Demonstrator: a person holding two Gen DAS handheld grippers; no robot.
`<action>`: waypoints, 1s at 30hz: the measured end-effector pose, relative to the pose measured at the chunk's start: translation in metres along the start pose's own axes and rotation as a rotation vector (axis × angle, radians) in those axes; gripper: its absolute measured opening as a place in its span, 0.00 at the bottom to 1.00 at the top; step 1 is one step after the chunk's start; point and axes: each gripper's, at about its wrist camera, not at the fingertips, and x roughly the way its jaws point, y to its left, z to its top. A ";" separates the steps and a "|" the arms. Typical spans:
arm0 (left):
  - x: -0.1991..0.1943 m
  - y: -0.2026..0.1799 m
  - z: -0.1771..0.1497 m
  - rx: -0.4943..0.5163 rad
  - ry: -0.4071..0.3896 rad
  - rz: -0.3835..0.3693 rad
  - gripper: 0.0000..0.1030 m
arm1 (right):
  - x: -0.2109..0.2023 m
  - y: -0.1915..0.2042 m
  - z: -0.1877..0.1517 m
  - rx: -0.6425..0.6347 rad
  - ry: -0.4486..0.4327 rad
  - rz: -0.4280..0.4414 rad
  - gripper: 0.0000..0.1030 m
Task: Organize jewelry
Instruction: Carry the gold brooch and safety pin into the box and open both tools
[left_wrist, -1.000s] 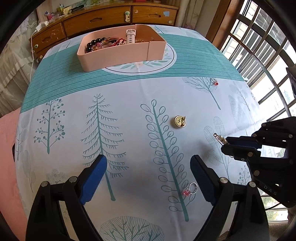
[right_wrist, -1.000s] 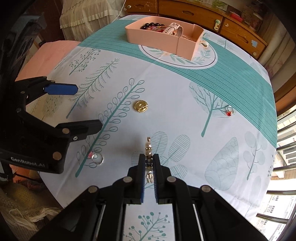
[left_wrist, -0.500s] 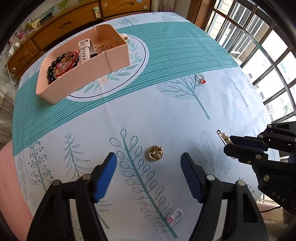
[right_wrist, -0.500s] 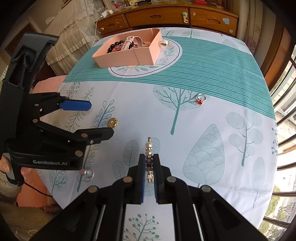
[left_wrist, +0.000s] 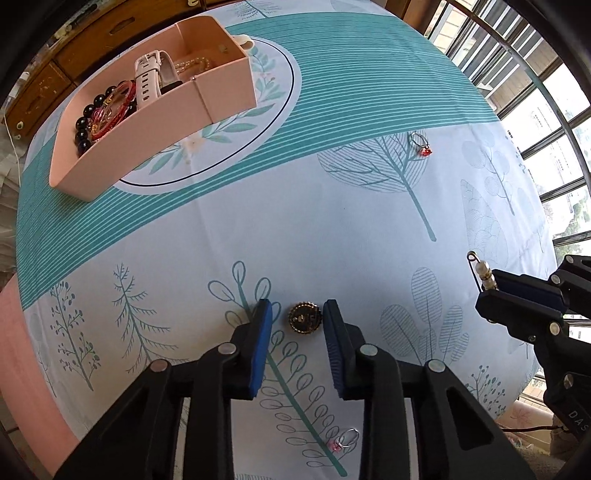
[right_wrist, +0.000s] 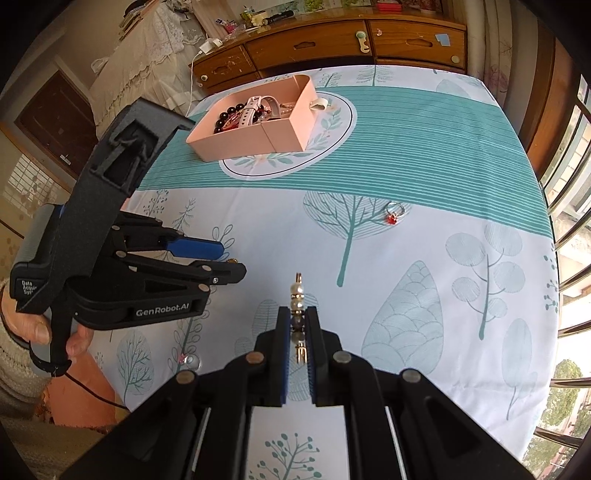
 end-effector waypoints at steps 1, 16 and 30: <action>0.000 0.001 -0.001 -0.002 0.004 -0.003 0.17 | -0.001 0.000 0.000 0.003 -0.002 0.001 0.07; -0.057 0.053 0.002 -0.094 -0.104 -0.054 0.16 | -0.017 0.025 0.052 -0.021 -0.112 0.048 0.07; -0.091 0.144 0.093 -0.367 -0.227 -0.035 0.17 | 0.042 0.023 0.194 0.137 -0.105 0.102 0.08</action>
